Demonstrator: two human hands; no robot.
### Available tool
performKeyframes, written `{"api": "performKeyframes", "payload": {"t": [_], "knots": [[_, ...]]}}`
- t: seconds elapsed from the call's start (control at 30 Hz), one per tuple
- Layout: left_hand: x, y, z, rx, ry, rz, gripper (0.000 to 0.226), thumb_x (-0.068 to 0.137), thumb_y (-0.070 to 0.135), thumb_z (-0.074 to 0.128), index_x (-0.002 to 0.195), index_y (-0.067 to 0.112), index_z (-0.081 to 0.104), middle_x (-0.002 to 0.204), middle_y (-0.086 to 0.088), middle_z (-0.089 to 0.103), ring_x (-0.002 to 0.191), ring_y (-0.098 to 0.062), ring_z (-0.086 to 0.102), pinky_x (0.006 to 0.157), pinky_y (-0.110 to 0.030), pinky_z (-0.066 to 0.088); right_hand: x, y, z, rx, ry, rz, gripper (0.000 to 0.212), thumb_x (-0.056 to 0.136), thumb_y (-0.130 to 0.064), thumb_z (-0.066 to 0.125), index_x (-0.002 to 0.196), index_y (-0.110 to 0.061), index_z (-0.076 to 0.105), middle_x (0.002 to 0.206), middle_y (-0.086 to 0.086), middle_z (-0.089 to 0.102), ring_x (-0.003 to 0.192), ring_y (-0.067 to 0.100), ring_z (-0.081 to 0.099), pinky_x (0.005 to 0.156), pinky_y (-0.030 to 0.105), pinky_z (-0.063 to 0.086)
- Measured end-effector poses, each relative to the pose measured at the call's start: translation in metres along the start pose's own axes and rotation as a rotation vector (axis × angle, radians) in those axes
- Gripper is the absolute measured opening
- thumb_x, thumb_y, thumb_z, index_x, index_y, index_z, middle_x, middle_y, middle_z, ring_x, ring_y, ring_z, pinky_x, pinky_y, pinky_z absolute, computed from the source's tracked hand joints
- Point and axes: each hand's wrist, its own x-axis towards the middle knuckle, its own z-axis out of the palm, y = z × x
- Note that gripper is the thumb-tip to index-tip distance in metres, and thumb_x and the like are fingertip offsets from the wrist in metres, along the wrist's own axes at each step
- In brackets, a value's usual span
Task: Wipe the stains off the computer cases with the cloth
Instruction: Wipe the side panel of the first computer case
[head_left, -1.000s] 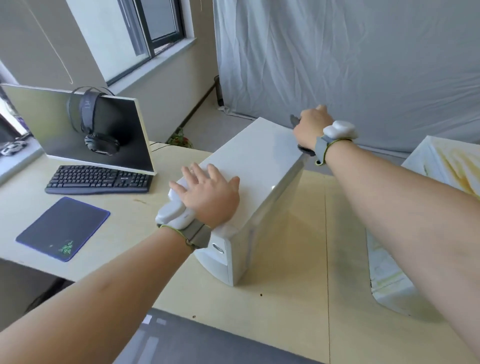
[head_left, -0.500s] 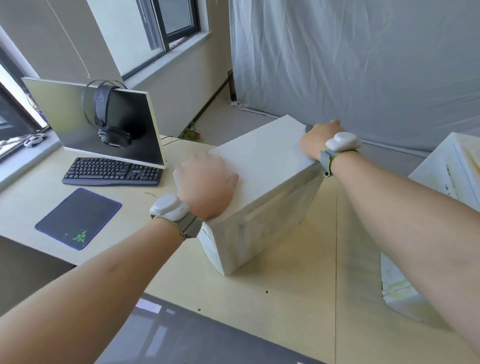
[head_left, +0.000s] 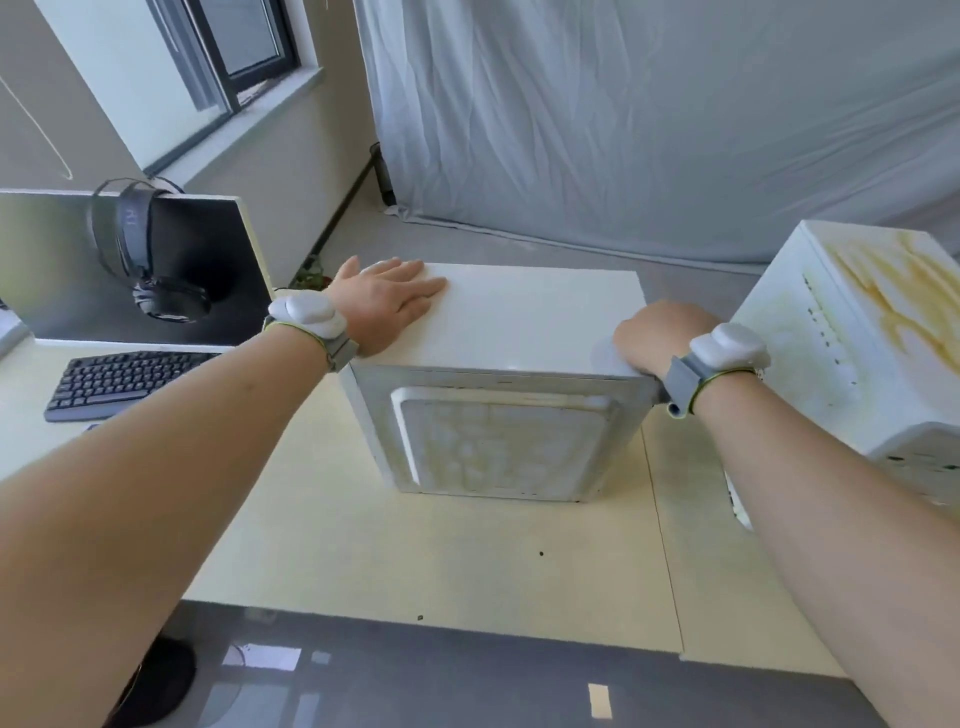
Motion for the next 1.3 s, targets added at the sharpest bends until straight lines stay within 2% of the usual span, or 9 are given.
{"api": "performKeyframes", "payload": {"t": [0.13, 0.23, 0.33, 0.5, 0.67, 0.8, 1.03, 1.2, 1.3], "knots": [[0.006, -0.01, -0.003, 0.023, -0.016, -0.016, 0.051, 0.104, 0.059, 0.009, 0.154, 0.054, 0.02, 0.166, 0.01, 0.021, 0.154, -0.017, 0.015, 0.124, -0.055, 0.009, -0.022, -0.004, -0.004, 0.012, -0.06, -0.002, 0.024, 0.089, 0.0, 0.045, 0.067, -0.006, 0.051, 0.072, 0.008, 0.046, 0.069, 0.027, 0.049, 0.065, 0.028, 0.039], [0.004, -0.008, 0.001, -0.007, -0.004, 0.0, 0.052, 0.103, 0.059, 0.01, 0.152, 0.052, 0.025, 0.162, 0.008, 0.03, 0.151, -0.019, 0.022, 0.121, -0.051, 0.02, -0.029, -0.002, -0.012, 0.087, -0.04, 0.033, 0.017, 0.094, -0.01, 0.043, 0.079, -0.007, 0.052, 0.074, 0.009, 0.047, 0.081, 0.03, 0.049, 0.074, 0.033, 0.04], [0.003, 0.005, 0.005, -0.141, 0.037, -0.077, 0.044, 0.109, 0.044, 0.026, 0.151, 0.04, 0.04, 0.164, 0.002, 0.028, 0.152, -0.022, 0.021, 0.123, -0.047, 0.014, -0.036, -0.013, -0.029, 0.175, 0.021, -0.039, 0.018, 0.089, -0.019, 0.043, 0.084, -0.008, 0.056, 0.077, 0.011, 0.067, 0.07, 0.029, 0.06, 0.063, 0.029, 0.046], [-0.013, 0.009, 0.011, -0.548, 0.301, -0.162, 0.033, 0.102, 0.033, 0.05, 0.128, 0.024, 0.069, 0.146, 0.004, 0.056, 0.143, -0.019, 0.04, 0.115, -0.032, 0.031, -0.057, -0.053, -0.023, 0.358, 0.121, -0.534, 0.021, 0.088, -0.025, 0.06, 0.109, -0.03, 0.061, 0.096, 0.0, 0.066, 0.087, 0.022, 0.064, 0.073, 0.031, 0.049], [-0.018, 0.015, 0.013, -0.423, 0.318, -0.072, 0.032, 0.103, 0.032, 0.044, 0.108, 0.015, 0.071, 0.114, -0.003, 0.064, 0.115, -0.029, 0.054, 0.095, -0.036, 0.042, -0.059, -0.097, 0.009, 0.146, 0.123, -0.819, 0.026, 0.089, -0.035, 0.065, 0.115, -0.033, 0.066, 0.105, 0.001, 0.049, 0.086, 0.022, 0.055, 0.077, 0.032, 0.045], [-0.019, 0.015, 0.012, -0.409, 0.323, -0.068, 0.028, 0.102, 0.027, 0.049, 0.113, 0.011, 0.07, 0.123, -0.011, 0.062, 0.118, -0.029, 0.051, 0.097, -0.034, 0.038, -0.057, -0.11, 0.028, -0.115, 0.212, -0.841, 0.036, 0.087, -0.029, 0.064, 0.122, -0.029, 0.058, 0.113, 0.002, 0.045, 0.083, 0.026, 0.051, 0.065, 0.035, 0.047], [-0.023, 0.017, 0.009, -0.357, 0.331, -0.037, 0.031, 0.104, 0.029, 0.048, 0.117, 0.01, 0.069, 0.128, -0.016, 0.06, 0.124, -0.03, 0.047, 0.1, -0.034, 0.034, -0.046, -0.084, 0.025, -0.085, 0.149, -0.891, 0.038, 0.079, -0.018, 0.063, 0.115, -0.026, 0.057, 0.104, -0.001, 0.047, 0.077, 0.029, 0.054, 0.065, 0.038, 0.047], [-0.022, 0.017, 0.01, -0.357, 0.345, -0.024, 0.03, 0.103, 0.028, 0.049, 0.114, 0.01, 0.071, 0.125, -0.016, 0.061, 0.122, -0.031, 0.048, 0.101, -0.034, 0.034, -0.024, -0.056, 0.006, 0.557, -0.057, -0.619, 0.033, 0.076, -0.005, 0.074, 0.097, -0.03, 0.067, 0.086, -0.006, 0.065, 0.079, 0.02, 0.062, 0.069, 0.025, 0.051], [-0.02, 0.017, 0.013, -0.346, 0.357, -0.029, 0.028, 0.102, 0.027, 0.051, 0.11, 0.01, 0.072, 0.121, -0.016, 0.063, 0.118, -0.032, 0.051, 0.099, -0.035, 0.037, -0.018, -0.048, 0.007, 0.673, -0.081, -0.569, 0.054, 0.084, -0.024, 0.078, 0.128, -0.043, 0.055, 0.115, 0.002, 0.066, 0.104, 0.022, 0.06, 0.093, 0.03, 0.048]]}}
